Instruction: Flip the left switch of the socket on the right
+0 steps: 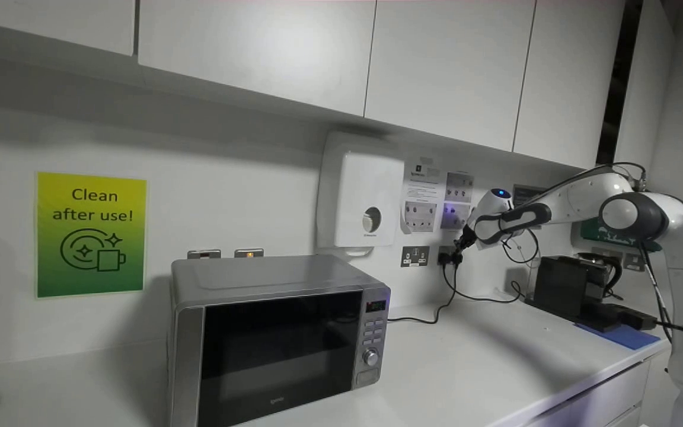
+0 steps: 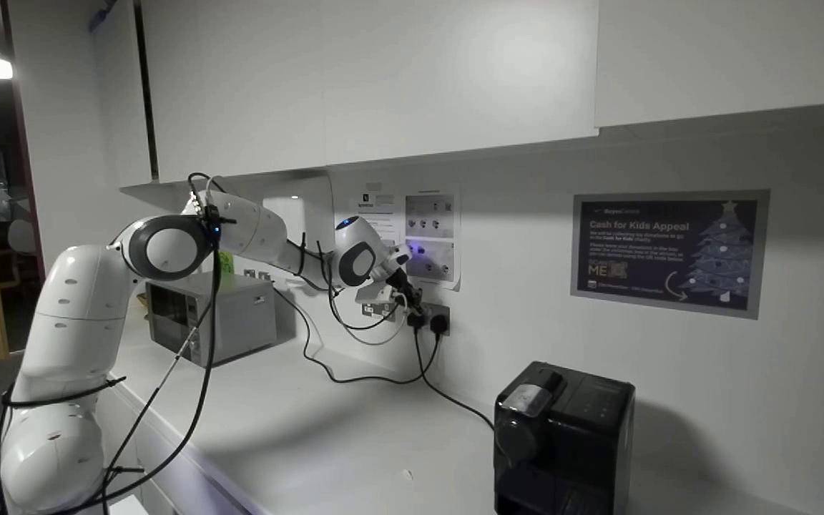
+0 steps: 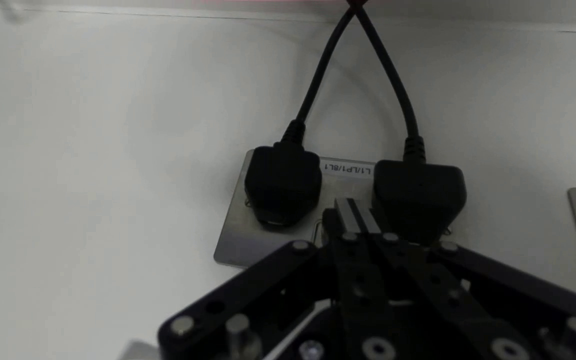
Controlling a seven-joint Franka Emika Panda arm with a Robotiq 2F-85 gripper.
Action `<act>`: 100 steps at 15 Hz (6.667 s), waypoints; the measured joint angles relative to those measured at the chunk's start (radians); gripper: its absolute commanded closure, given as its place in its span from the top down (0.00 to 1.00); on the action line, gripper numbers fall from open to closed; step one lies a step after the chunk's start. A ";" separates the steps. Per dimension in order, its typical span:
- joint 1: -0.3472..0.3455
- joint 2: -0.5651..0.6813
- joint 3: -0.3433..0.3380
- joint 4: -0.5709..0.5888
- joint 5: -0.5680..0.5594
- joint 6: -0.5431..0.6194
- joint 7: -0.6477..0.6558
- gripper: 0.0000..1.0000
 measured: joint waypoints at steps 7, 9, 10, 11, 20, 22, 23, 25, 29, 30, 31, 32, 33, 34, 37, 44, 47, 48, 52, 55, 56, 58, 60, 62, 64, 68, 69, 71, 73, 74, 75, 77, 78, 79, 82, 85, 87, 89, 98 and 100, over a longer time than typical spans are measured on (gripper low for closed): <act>0.001 0.024 -0.001 0.028 0.006 0.000 -0.007 0.00; 0.001 0.035 0.000 0.039 0.010 0.000 -0.007 0.00; 0.001 0.041 0.000 0.046 0.010 0.000 -0.007 0.00; 0.002 0.047 0.001 0.053 0.011 0.000 -0.007 0.00; 0.004 0.082 0.009 0.100 0.030 0.000 -0.008 0.00; 0.004 0.082 0.011 0.103 0.030 0.000 -0.008 0.00; 0.004 0.082 0.011 0.103 0.031 0.000 -0.008 0.00; 0.004 0.082 0.011 0.103 0.032 0.000 -0.009 0.00; 0.004 0.083 0.011 0.104 0.034 0.000 -0.012 0.00; 0.004 0.083 0.011 0.105 0.037 0.000 -0.017 0.00; 0.004 0.084 0.011 0.106 0.041 -0.001 -0.025 0.00; 0.003 0.084 0.011 0.107 0.047 -0.002 -0.034 0.00; 0.003 0.085 0.011 0.109 0.053 -0.002 -0.044 0.00; 0.002 0.087 0.011 0.111 0.061 -0.003 -0.054 0.00; 0.001 0.091 0.011 0.122 0.081 -0.011 -0.080 0.00; 0.000 0.092 0.011 0.126 0.108 -0.015 -0.119 0.00; -0.001 0.091 0.011 0.126 0.108 -0.016 -0.120 0.00; -0.001 0.091 0.011 0.126 0.108 -0.016 -0.121 0.00; -0.010 0.079 0.011 0.125 0.110 -0.016 -0.137 0.00; -0.024 0.059 0.013 0.118 0.130 -0.015 -0.172 0.00; -0.027 0.047 0.014 0.106 0.138 -0.015 -0.187 0.00; -0.030 0.019 0.015 0.070 0.148 -0.015 -0.213 0.00; -0.030 -0.013 0.015 0.023 0.148 -0.015 -0.228 0.00; -0.030 -0.048 0.015 -0.031 0.148 -0.015 -0.243 0.00; -0.030 -0.090 0.015 -0.089 0.157 -0.015 -0.269 0.00; -0.030 -0.197 0.016 -0.213 0.230 -0.016 -0.378 0.00; -0.030 -0.225 0.016 -0.243 0.250 -0.017 -0.406 0.00; -0.030 -0.281 0.014 -0.298 0.284 -0.022 -0.456 0.00; -0.030 -0.333 0.006 -0.344 0.291 -0.044 -0.473 0.00; -0.030 -0.357 0.000 -0.363 0.291 -0.057 -0.476 0.00; -0.029 -0.380 -0.007 -0.381 0.287 -0.067 -0.477 0.00; -0.028 -0.421 -0.020 -0.413 0.285 -0.080 -0.478 0.00; -0.026 -0.439 -0.027 -0.428 0.284 -0.083 -0.478 0.00; -0.024 -0.458 -0.033 -0.444 0.284 -0.086 -0.478 0.00; -0.024 -0.507 -0.046 -0.481 0.263 -0.105 -0.478 0.00; -0.025 -0.550 -0.056 -0.500 0.213 -0.167 -0.468 0.00; -0.027 -0.574 -0.059 -0.508 0.170 -0.204 -0.446 0.00; -0.027 -0.594 -0.059 -0.513 0.132 -0.234 -0.423 0.00; -0.026 -0.638 -0.054 -0.513 0.012 -0.416 -0.337 0.00; -0.026 -0.639 -0.050 -0.510 0.010 -0.445 -0.310 0.00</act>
